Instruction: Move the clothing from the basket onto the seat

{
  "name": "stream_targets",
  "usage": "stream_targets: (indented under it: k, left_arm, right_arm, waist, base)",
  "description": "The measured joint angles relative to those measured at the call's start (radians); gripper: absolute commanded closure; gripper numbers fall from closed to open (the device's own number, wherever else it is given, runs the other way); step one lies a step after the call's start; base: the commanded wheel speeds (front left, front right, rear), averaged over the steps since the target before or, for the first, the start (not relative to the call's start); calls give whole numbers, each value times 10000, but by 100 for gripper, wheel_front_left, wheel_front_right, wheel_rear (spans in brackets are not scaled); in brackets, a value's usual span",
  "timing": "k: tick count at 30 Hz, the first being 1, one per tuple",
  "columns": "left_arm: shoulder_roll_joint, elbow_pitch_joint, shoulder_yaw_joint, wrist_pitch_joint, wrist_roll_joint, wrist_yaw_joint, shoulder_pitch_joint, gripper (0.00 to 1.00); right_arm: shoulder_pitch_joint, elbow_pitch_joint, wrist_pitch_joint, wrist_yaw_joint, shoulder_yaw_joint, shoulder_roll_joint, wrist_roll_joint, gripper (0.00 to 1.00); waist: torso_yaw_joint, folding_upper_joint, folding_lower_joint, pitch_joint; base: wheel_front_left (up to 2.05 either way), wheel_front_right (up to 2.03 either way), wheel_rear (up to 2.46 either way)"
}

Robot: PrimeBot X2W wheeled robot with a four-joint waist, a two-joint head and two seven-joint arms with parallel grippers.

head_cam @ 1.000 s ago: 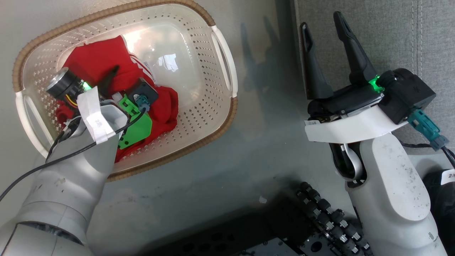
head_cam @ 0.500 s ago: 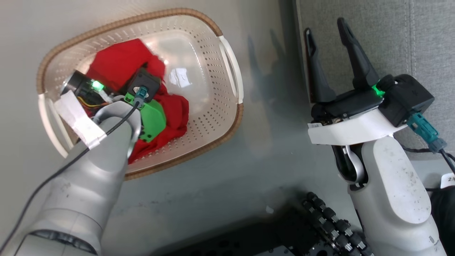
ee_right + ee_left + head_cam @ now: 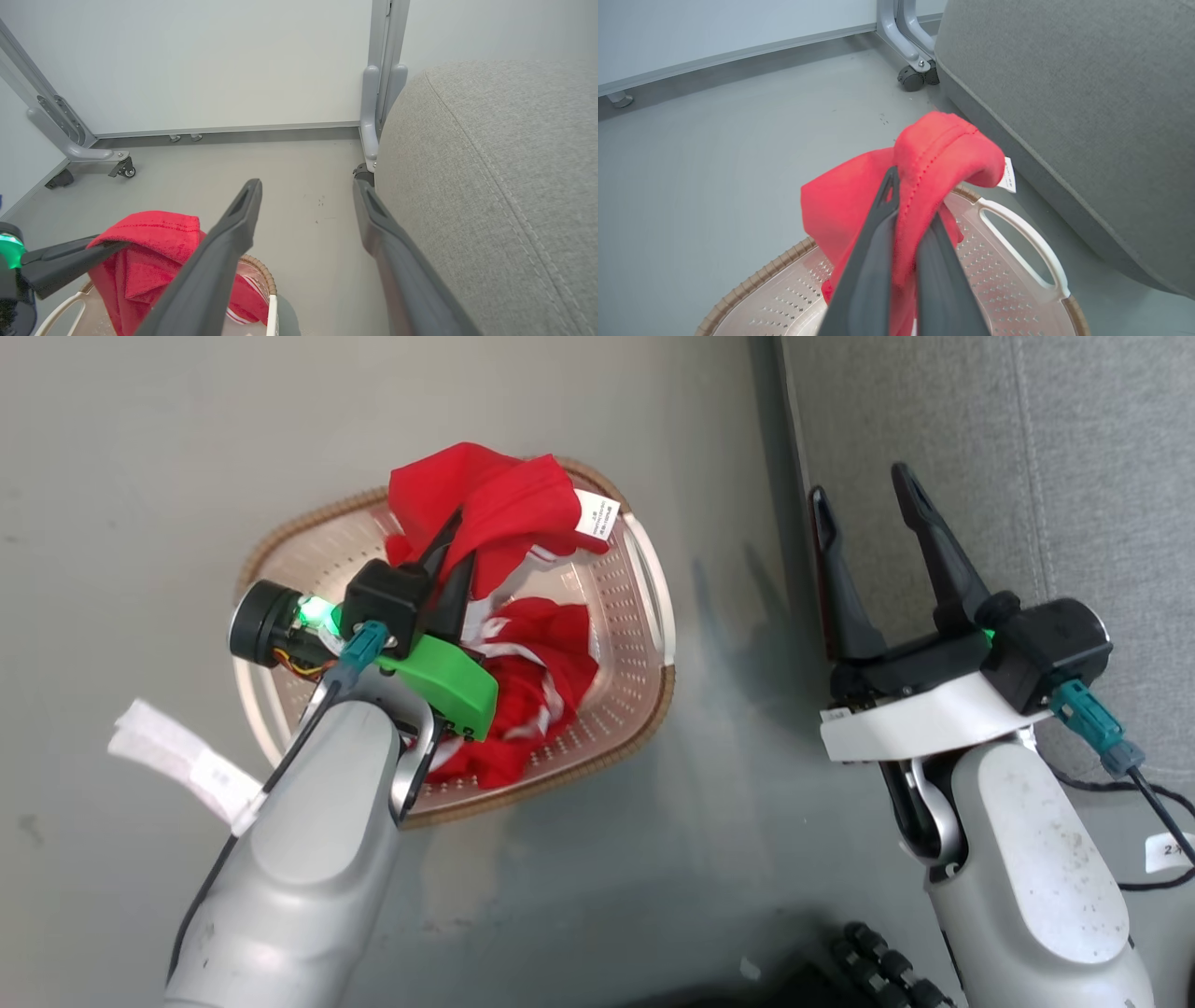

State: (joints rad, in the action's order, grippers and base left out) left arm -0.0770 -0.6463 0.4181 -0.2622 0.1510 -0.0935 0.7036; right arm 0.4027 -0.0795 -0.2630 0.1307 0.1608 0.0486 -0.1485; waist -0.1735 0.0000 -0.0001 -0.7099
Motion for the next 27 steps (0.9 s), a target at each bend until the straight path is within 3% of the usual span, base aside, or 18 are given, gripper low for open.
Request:
stream_targets:
  k: [15, 27]
  left_arm:
    - [253, 3820, -1110, -2, 1104, -224, -1989, 100]
    - [268, 5806, -1058, -17, 1595, -299, -2871, 100]
  right_arm:
    - [-1248, -339, 2, 0, -401, 98, 217, 0]
    - [-2142, -449, 169, 0, -247, 198, 111, 0]
  waist:
    - [769, 0, 0, 2594]
    - [1207, 0, 0, 4333]
  base:
    - [0, 0, 0]
    - [0, 0, 0]
